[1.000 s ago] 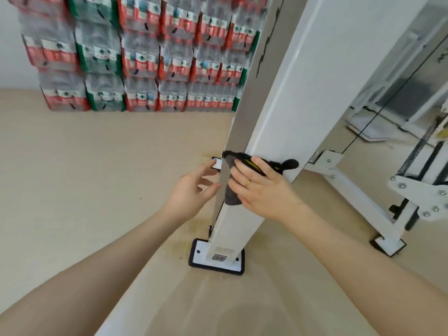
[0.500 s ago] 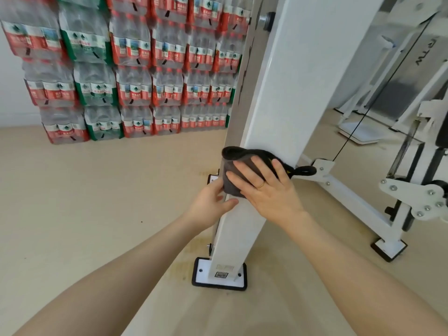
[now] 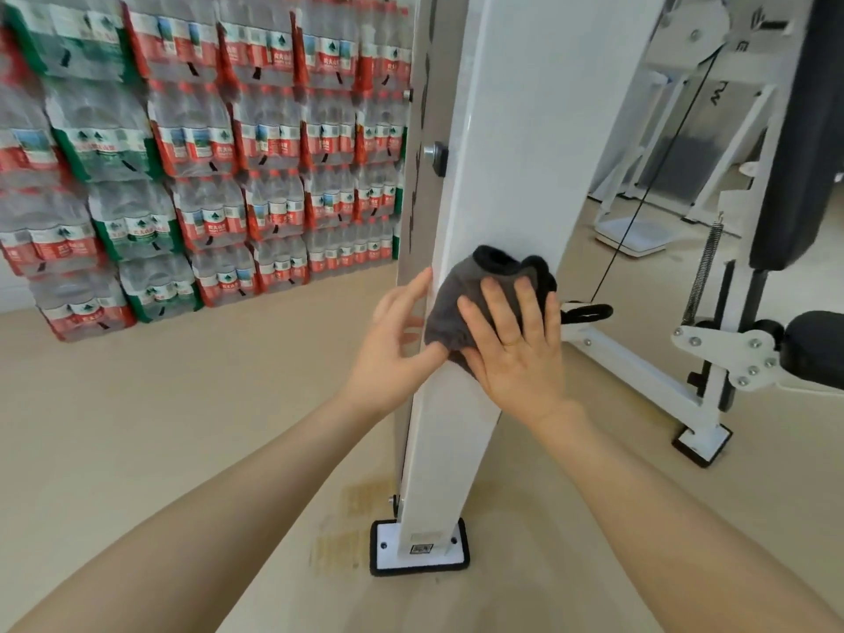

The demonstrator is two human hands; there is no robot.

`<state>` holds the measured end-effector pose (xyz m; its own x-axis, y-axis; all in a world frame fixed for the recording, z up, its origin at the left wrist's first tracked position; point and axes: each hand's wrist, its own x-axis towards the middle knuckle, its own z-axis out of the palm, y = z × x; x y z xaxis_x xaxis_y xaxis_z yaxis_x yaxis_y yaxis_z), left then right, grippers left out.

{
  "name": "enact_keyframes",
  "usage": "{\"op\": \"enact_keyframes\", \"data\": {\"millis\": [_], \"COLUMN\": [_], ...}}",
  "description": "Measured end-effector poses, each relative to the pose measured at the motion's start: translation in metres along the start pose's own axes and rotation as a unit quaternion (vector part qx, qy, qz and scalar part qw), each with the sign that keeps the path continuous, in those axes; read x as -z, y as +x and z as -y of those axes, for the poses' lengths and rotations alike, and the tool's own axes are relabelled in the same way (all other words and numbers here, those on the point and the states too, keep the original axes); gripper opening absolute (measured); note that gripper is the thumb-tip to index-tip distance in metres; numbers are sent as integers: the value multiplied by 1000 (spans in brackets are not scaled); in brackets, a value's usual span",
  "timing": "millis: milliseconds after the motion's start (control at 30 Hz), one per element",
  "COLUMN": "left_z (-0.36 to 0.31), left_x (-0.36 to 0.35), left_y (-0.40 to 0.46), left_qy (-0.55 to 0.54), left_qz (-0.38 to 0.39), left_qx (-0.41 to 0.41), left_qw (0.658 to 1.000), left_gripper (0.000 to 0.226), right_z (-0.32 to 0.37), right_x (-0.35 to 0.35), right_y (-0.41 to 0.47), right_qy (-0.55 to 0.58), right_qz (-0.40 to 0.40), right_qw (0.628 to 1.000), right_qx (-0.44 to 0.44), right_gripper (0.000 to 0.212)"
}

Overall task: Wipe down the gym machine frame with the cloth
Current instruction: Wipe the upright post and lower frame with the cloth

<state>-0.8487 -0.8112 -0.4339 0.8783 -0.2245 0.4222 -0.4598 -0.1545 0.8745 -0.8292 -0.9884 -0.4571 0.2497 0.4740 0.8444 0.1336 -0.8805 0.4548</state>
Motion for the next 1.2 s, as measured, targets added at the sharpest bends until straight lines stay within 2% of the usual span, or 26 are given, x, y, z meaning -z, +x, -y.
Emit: {"op": "enact_keyframes", "data": {"millis": [100, 200, 333, 433, 533, 667, 800, 933, 1033, 1200], "left_z": [-8, -24, -47, -64, -68, -64, -62, -55, -72, -147], "left_x": [11, 24, 30, 30, 26, 19, 14, 7, 6, 18], "left_y": [-5, 1, 20, 29, 33, 27, 22, 20, 20, 39], "left_qy": [49, 68, 80, 81, 63, 35, 42, 21, -23, -15], "left_qz": [53, 87, 75, 48, 28, 27, 7, -33, -68, -155], "left_qx": [-25, -88, -171, -186, -194, -141, -141, -115, -51, 107], "left_qw": [997, 990, 979, 978, 979, 989, 989, 993, 996, 982], "left_gripper": [79, 77, 69, 61, 58, 64, 65, 56, 51, 30], "right_z": [12, 12, -3, -17, -15, 6, 27, 12, -19, -63], "right_x": [5, 17, 36, 50, 53, 37, 27, 32, 52, 92], "right_y": [-14, 0, 69, 126, 135, 67, -3, 35, 92, 159], "right_qy": [14, 26, 73, 103, 120, 131, 161, 237, 345, 476], "right_qz": [45, 65, 37, 13, 20, 64, 105, 52, 22, 72], "right_qw": [999, 997, 992, 982, 976, 965, 953, 936, 887, 798], "right_qx": [-21, -32, -101, -157, -180, -216, -235, -254, -306, -363], "right_gripper": [59, 54, 56, 58, 57, 50, 52, 53, 68, 87]}}
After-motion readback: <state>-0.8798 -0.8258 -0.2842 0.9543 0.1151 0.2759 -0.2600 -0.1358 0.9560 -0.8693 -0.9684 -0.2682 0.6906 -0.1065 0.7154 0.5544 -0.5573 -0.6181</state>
